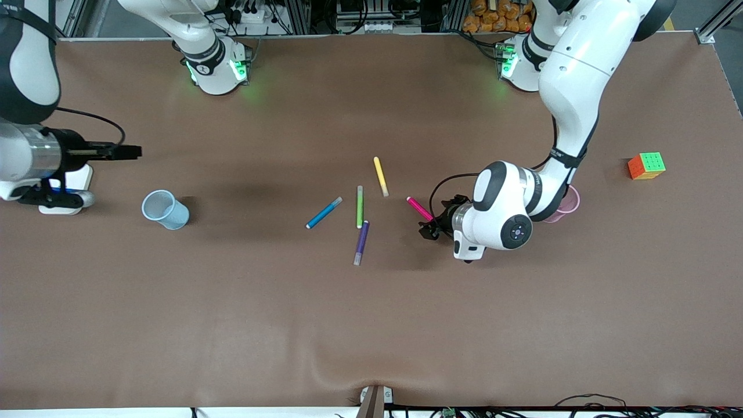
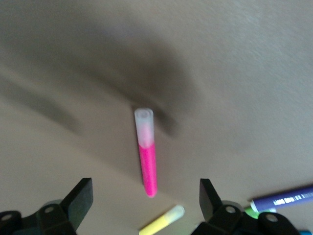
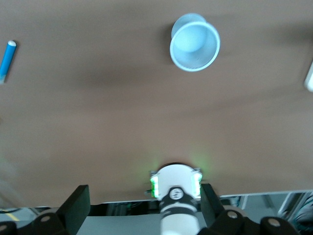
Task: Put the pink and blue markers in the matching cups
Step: 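Grasp the pink marker with the left gripper while the right gripper moves out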
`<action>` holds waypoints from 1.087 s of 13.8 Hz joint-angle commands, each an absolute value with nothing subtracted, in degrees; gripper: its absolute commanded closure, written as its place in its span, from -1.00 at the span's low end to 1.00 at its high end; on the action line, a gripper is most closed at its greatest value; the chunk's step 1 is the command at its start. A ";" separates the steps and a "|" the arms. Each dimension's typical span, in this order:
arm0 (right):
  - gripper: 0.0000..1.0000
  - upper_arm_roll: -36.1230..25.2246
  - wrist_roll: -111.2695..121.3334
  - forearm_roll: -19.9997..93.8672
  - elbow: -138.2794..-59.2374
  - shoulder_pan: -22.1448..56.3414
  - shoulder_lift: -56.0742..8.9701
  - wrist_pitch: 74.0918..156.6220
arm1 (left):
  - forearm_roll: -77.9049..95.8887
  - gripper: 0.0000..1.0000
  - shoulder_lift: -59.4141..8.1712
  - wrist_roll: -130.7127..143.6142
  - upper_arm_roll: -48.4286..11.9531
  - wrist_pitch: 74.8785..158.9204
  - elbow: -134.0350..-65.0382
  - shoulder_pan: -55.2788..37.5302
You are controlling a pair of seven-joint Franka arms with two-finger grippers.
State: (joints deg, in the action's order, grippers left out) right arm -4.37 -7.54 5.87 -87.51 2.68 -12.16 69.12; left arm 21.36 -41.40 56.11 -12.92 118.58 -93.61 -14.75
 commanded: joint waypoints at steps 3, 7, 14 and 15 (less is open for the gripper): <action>-1.00 -5.27 -17.13 10.88 -97.97 5.45 -6.08 74.42 | 22.50 -0.65 -44.11 56.77 -12.66 123.65 -93.69 -14.94; -1.00 -4.83 -24.33 12.13 -101.33 6.93 -4.31 76.81 | 22.59 -0.34 -45.79 56.95 -12.66 125.68 -93.60 -15.03; -1.00 -4.04 -31.98 14.94 -112.59 8.88 2.81 88.06 | 22.59 1.00 -45.09 57.39 -12.57 125.34 -93.78 -14.33; -1.00 -3.96 -33.21 15.55 -113.55 8.88 2.81 89.89 | 22.50 1.00 -44.57 57.48 -12.57 124.98 -93.78 -14.15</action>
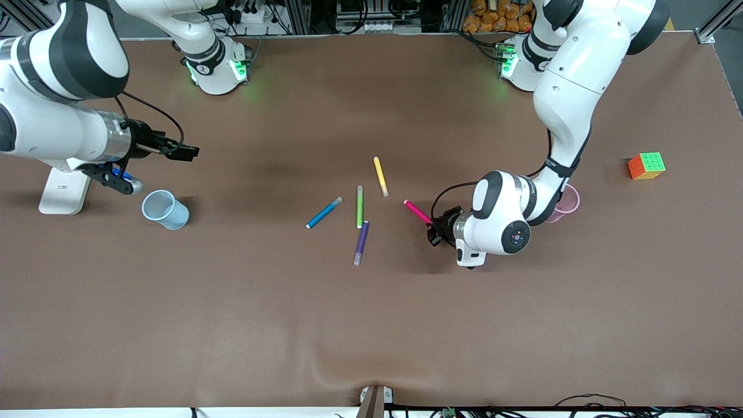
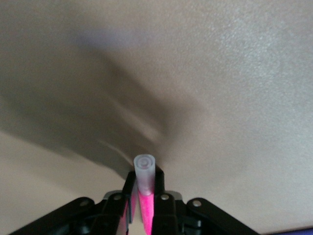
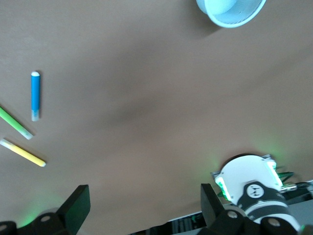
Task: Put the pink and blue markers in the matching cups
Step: 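Carry the pink marker to the pink cup while the right gripper reaches the blue marker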
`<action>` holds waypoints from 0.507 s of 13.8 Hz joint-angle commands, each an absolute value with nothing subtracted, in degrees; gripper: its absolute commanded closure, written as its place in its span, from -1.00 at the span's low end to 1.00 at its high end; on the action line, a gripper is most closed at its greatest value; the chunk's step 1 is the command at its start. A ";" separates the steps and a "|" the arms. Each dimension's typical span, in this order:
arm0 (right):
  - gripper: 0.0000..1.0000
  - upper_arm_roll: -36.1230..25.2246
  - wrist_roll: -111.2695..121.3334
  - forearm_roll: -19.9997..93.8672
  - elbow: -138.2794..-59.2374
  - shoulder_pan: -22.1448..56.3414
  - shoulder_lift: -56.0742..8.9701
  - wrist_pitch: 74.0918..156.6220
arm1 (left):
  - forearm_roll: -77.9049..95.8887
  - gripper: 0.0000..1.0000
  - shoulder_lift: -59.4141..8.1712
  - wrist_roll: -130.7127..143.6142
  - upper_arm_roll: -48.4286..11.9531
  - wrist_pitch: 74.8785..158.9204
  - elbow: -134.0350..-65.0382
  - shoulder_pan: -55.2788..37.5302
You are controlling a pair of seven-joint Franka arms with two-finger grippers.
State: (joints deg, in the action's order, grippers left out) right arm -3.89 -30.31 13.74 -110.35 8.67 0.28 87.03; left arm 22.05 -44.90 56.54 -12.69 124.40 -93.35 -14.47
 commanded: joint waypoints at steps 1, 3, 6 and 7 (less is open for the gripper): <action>-1.00 -3.61 -34.70 15.64 -115.90 8.96 2.99 93.22 | 22.33 1.00 -43.69 57.65 -12.48 123.85 -93.78 -13.98; -1.00 -2.64 -38.04 15.64 -117.86 8.96 3.25 96.94 | 21.62 1.00 -40.45 57.74 -11.78 119.73 -93.69 -13.80; -1.00 -0.54 -44.62 15.65 -117.86 9.05 2.73 98.60 | 19.61 1.00 -34.56 57.66 -10.64 113.92 -92.73 -11.52; -1.00 1.13 -48.30 15.64 -118.56 9.05 2.55 100.35 | 17.95 1.00 -32.97 57.40 -10.63 112.60 -92.12 -10.56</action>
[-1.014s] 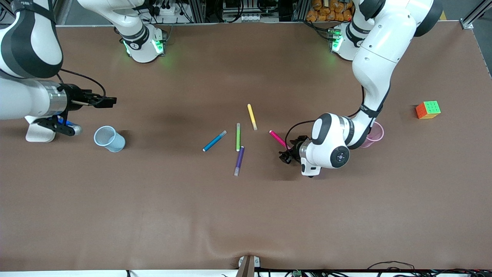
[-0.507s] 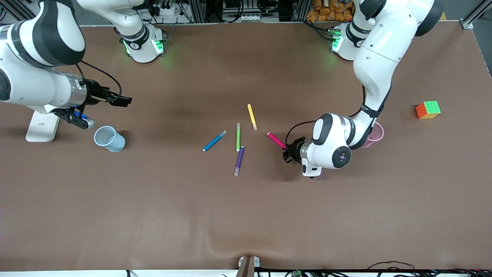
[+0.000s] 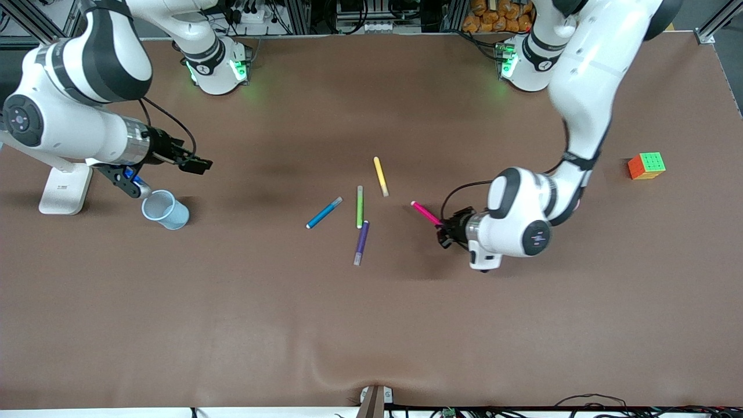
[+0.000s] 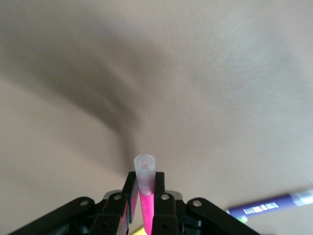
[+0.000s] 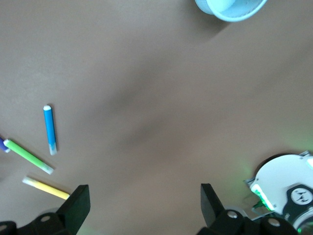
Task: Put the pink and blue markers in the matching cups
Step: 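Carry the pink marker to the pink cup while the right gripper reaches the blue marker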
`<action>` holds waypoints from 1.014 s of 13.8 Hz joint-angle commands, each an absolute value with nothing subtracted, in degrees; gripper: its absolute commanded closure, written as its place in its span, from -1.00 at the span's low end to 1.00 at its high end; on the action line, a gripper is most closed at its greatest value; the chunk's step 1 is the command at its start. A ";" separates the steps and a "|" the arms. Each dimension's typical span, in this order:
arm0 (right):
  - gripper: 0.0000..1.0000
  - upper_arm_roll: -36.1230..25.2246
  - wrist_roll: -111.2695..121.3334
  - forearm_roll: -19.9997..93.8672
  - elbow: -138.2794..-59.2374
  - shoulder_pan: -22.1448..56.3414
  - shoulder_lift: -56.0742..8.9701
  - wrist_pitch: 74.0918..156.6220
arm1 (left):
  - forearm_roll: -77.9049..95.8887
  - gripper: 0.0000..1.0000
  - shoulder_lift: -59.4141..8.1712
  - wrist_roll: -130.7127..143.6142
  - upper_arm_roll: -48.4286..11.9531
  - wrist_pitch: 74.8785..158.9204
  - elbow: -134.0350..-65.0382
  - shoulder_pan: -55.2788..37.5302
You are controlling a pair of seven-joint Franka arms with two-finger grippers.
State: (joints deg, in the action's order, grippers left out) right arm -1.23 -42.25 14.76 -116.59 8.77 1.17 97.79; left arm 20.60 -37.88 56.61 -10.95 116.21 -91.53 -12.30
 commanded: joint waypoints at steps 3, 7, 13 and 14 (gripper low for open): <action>-1.00 3.94 -53.16 15.64 -119.71 9.84 1.76 104.84 | 11.01 1.00 -29.89 57.22 -10.72 106.02 -89.13 -8.88; -1.00 10.88 -59.76 15.64 -123.31 10.37 -1.65 116.34 | 1.25 1.00 -24.45 55.12 -10.72 99.68 -88.15 -8.70; -1.00 15.64 -68.55 15.64 -124.62 14.14 -12.81 137.76 | -2.29 1.00 -19.78 43.28 -10.72 97.56 -88.94 -0.99; -1.00 15.91 -69.69 15.64 -124.89 14.93 -15.96 143.12 | -2.37 1.00 -19.17 40.02 -10.72 97.56 -89.03 0.77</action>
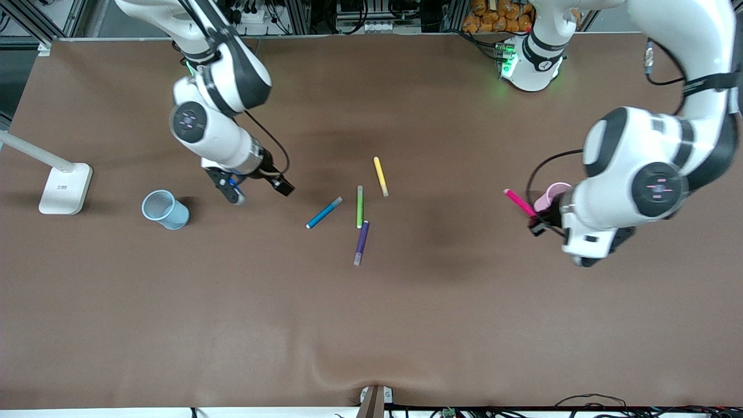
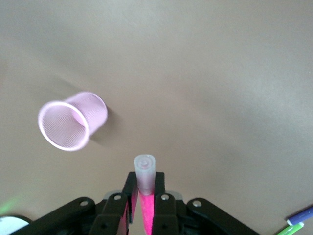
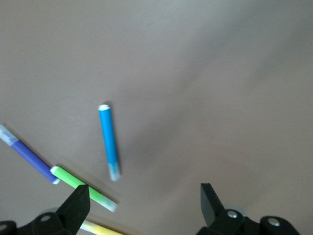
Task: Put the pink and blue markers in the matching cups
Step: 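Carry the pink marker to the pink cup while the right gripper reaches the blue marker, then drop the pink marker into the pink cup while the right gripper lifts the blue marker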
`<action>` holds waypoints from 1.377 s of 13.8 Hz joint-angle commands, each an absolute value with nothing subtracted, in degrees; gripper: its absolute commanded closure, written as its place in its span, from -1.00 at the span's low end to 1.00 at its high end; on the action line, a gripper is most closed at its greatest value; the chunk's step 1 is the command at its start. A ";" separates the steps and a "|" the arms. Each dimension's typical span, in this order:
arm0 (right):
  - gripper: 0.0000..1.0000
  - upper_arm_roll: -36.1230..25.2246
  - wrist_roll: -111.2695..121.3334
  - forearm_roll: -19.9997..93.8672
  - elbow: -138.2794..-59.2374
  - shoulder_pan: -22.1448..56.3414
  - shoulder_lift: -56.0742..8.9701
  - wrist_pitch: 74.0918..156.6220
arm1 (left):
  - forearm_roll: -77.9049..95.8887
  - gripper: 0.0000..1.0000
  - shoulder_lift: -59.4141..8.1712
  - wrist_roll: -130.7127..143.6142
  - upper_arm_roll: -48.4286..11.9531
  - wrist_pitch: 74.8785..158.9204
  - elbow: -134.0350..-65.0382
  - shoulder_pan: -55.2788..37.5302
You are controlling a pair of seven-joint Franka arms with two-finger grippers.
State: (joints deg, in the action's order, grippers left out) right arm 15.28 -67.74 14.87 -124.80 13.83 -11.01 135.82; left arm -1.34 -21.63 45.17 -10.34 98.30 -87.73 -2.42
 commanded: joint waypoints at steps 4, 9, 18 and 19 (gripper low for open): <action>-1.00 17.23 -73.83 15.56 -124.81 18.54 -22.22 151.96 | -9.20 1.00 -17.58 34.46 -10.81 98.26 -90.25 3.69; -1.00 16.88 -81.97 15.56 -119.55 22.41 -29.52 155.57 | -10.99 1.00 -12.41 34.37 -10.99 111.49 -102.00 5.97; -0.18 16.52 -84.73 13.71 -115.84 22.68 -33.49 153.28 | -11.25 1.00 -3.61 33.31 -11.34 129.46 -124.44 8.96; 0.03 16.52 -84.73 13.71 -115.75 22.68 -33.57 153.28 | -11.25 1.00 -2.91 33.40 -11.34 129.72 -125.93 9.23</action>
State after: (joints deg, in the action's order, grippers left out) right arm 16.70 -83.79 14.54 -117.02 22.27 -32.86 153.77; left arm -10.17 -6.51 33.39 -10.89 128.09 -120.99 8.41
